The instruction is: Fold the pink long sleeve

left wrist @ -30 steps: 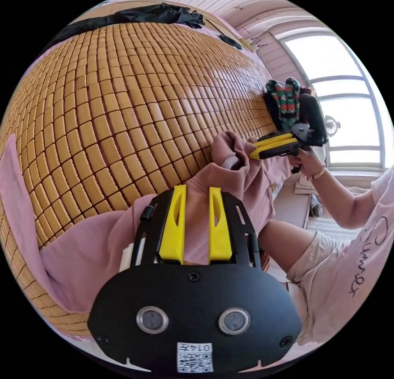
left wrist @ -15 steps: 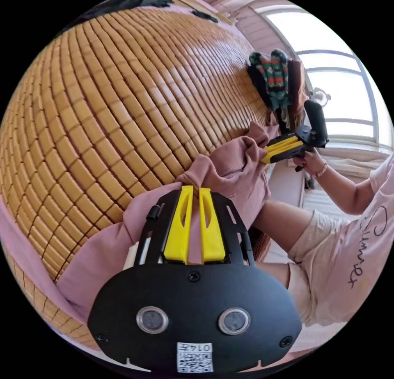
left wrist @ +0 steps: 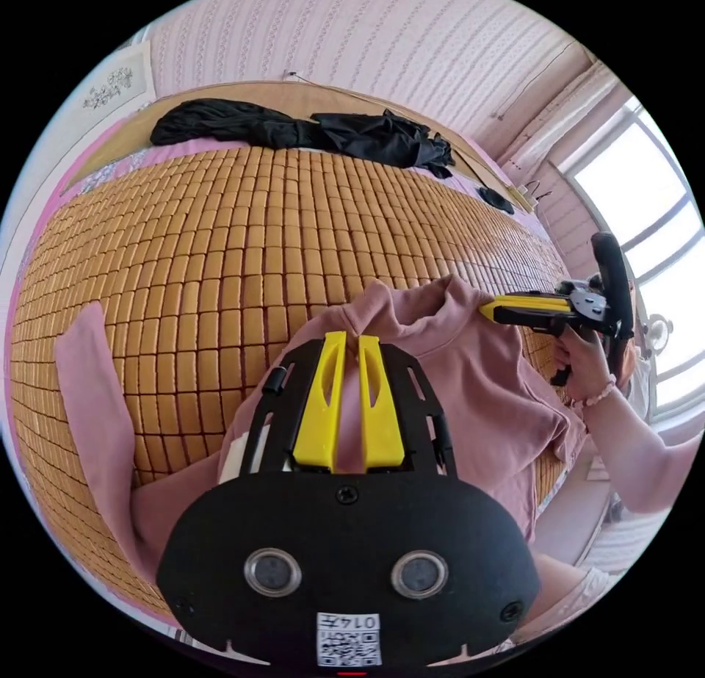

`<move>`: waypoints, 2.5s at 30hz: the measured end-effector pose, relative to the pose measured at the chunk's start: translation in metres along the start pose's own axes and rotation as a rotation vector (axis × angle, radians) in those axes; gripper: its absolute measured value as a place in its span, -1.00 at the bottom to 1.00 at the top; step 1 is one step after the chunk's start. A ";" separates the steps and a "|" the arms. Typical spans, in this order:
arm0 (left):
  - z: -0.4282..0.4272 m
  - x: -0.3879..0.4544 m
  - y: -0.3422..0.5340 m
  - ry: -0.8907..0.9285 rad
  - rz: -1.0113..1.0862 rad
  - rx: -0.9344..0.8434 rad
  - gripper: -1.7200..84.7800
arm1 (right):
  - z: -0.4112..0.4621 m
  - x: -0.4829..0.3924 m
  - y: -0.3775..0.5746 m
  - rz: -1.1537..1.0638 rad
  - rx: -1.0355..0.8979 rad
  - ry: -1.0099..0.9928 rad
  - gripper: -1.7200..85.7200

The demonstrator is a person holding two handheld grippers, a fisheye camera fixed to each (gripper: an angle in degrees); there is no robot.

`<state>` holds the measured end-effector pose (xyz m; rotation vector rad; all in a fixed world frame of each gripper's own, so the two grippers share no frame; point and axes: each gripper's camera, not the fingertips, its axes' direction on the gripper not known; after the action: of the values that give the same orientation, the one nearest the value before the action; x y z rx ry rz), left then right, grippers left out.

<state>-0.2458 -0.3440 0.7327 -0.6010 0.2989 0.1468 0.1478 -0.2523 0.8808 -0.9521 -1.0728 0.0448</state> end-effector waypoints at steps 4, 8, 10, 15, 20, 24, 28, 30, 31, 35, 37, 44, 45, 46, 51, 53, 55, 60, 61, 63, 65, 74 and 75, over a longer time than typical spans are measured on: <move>0.011 0.000 -0.026 -0.048 -0.039 -0.012 -0.88 | 0.008 0.009 -0.006 0.009 0.005 0.044 -0.89; 0.055 -0.001 -0.028 -0.087 -0.044 -0.098 -0.86 | 0.031 0.026 0.001 0.083 -0.064 -0.002 -0.85; 0.055 -0.002 -0.029 -0.034 -0.081 -0.132 -0.85 | 0.009 0.031 0.028 0.111 0.015 -0.042 -0.84; -0.002 0.002 -0.003 -0.142 -0.115 0.008 -0.84 | -0.056 0.040 0.163 0.207 0.166 -0.029 -0.83; -0.036 0.043 0.032 -0.230 0.027 -0.041 -0.87 | -0.118 0.057 0.345 0.513 0.085 0.183 -0.80; -0.018 0.132 0.038 -0.064 0.200 -0.126 -0.85 | -0.150 0.095 0.485 0.938 0.017 0.227 -0.77; 0.020 0.231 0.009 0.165 0.360 -0.130 -0.85 | -0.158 0.128 0.563 1.174 0.192 0.112 -0.70; 0.049 0.295 -0.020 0.265 0.501 -0.126 -0.84 | -0.156 0.136 0.579 1.200 0.251 0.068 -0.70; 0.057 0.311 -0.026 0.275 0.543 -0.137 -0.84 | -0.154 0.140 0.587 1.200 0.273 0.047 -0.70; 0.132 0.408 -0.044 0.225 0.757 -0.295 -0.79 | -0.138 0.151 0.605 1.154 0.163 0.016 -0.78; 0.166 0.434 -0.038 0.169 0.819 -0.406 -0.78 | -0.137 0.152 0.617 1.079 0.130 -0.095 -0.86; 0.202 0.481 0.007 -0.038 1.019 -0.436 -0.80 | -0.223 0.116 0.642 0.968 0.217 -0.263 -0.90; 0.203 0.481 0.007 -0.030 1.003 -0.429 -0.81 | -0.239 0.113 0.646 0.967 0.238 -0.188 -0.90; 0.204 0.481 0.006 -0.021 0.989 -0.430 -0.81 | -0.249 0.115 0.651 0.970 0.256 -0.088 -0.88; 0.213 0.475 -0.009 0.064 0.864 -0.465 -0.82 | -0.224 0.140 0.672 0.989 0.143 0.030 -0.74; 0.215 0.475 -0.010 0.070 0.849 -0.462 -0.83 | -0.201 0.143 0.679 1.001 0.031 0.135 -0.73; 0.215 0.476 -0.009 0.066 0.854 -0.455 -0.85 | -0.174 0.147 0.696 1.057 -0.033 0.178 -0.72; 0.216 0.472 -0.007 0.089 0.858 -0.436 -0.94 | -0.157 0.142 0.723 1.124 0.149 -0.117 -0.87; 0.216 0.471 -0.007 0.095 0.849 -0.438 -0.95 | -0.162 0.136 0.728 1.130 0.153 -0.141 -0.88; 0.214 0.467 -0.008 0.110 0.824 -0.436 -0.97 | -0.176 0.124 0.736 1.133 0.163 -0.151 -0.90; 0.211 0.465 -0.008 0.113 0.818 -0.425 -0.97 | -0.191 0.115 0.741 1.141 0.193 -0.204 -0.91; 0.196 0.451 -0.031 0.129 0.720 -0.321 -0.94 | -0.220 0.144 0.718 1.209 0.259 -0.045 -0.93; 0.206 0.447 -0.031 0.120 0.690 -0.360 -0.92 | -0.208 0.148 0.707 1.201 0.224 -0.044 -0.93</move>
<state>0.2325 -0.2291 0.7680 -0.8460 0.5973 0.8440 0.6632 0.1210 0.4803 -1.2642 -0.3876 1.1449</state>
